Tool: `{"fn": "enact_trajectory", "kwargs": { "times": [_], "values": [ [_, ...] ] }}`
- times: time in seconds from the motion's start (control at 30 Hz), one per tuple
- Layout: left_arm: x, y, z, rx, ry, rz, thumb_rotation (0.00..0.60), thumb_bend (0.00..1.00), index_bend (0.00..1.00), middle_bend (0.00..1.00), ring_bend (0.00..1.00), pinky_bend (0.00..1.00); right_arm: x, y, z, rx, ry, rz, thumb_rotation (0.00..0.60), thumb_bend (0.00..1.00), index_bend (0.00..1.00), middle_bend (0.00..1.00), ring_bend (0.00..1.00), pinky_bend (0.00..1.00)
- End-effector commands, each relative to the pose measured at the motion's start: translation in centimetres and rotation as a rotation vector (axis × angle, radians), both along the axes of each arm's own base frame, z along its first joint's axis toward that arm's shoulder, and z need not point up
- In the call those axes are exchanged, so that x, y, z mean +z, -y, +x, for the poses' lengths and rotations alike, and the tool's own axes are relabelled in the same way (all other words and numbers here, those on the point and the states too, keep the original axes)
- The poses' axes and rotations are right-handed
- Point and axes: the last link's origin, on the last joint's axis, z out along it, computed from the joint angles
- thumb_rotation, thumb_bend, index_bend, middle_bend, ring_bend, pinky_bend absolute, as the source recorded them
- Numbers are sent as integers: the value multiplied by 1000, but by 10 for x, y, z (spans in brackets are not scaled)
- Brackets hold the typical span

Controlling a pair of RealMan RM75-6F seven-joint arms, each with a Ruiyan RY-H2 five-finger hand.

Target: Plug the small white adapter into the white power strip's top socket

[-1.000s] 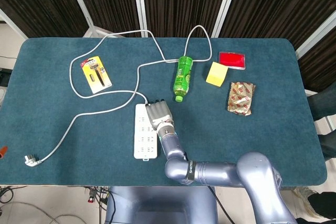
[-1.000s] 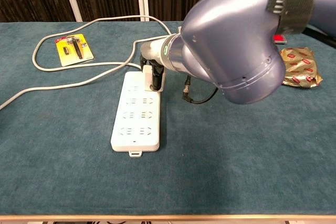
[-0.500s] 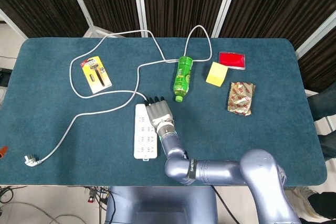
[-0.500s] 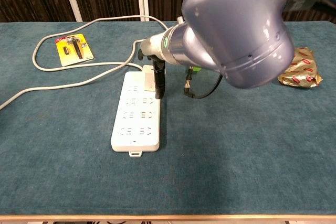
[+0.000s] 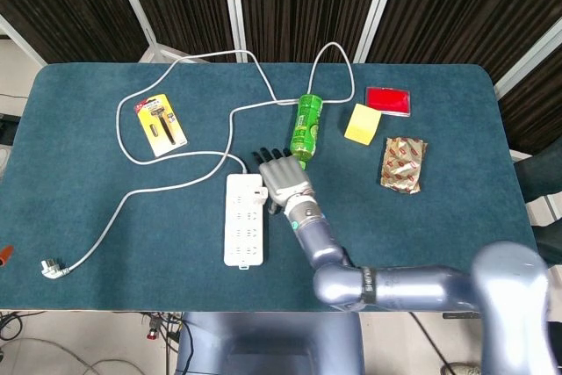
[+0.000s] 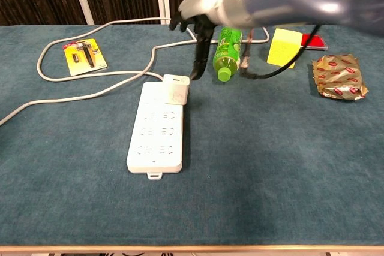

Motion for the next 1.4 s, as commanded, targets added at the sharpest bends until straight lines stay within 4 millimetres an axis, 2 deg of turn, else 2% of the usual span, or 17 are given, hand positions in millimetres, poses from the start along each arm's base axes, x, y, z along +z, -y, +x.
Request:
{"fn": "enact_trajectory", "kwargs": {
  "times": [0.03, 0.23, 0.4, 0.5, 0.63, 0.8, 1.0, 1.13, 1.4],
  "values": [
    [0, 1, 0, -3, 0, 0, 600, 100, 186, 0, 0, 0, 20, -1, -18, -8, 1, -32, 600, 226, 27, 166, 219, 139],
    [-1, 1, 1, -3, -2, -7, 600, 100, 187, 0, 0, 0, 30, 3, -36, -38, -14, -62, 600, 226, 212, 254, 293, 156],
    [-1, 1, 1, -4, -2, -5, 600, 100, 188, 0, 0, 0, 34, 6, -45, -59, -10, -70, 600, 230, 235, 355, 379, 196],
    [-2, 1, 1, -3, -4, -8, 600, 100, 189, 0, 0, 0, 34, 6, -47, -49, -16, -76, 600, 326, 235, 501, 508, 316],
    [-2, 1, 1, -4, -5, -10, 600, 100, 190, 0, 0, 0, 32, 4, -48, -46, -14, -73, 600, 519, 236, 677, 664, 567],
    [-2, 0, 1, 0, -6, -10, 600, 100, 193, 0, 0, 0, 30, 3, -50, -40, -46, -67, 600, 642, 236, 812, 774, 704],
    [-3, 0, 1, -1, -6, -15, 600, 100, 195, 0, 0, 0, 27, -9, -45, 0, -66, -40, 600, 806, 235, 883, 836, 782],
    [-3, 0, 1, -2, -7, -16, 600, 100, 195, 0, 0, 0, 24, -15, -39, 24, -76, -25, 600, 842, 236, 897, 843, 793],
    [-3, -1, 1, 1, -4, -18, 600, 100, 195, 0, 0, 0, 12, -18, -27, 33, -91, 7, 600, 845, 236, 898, 844, 795]
  ]
}}
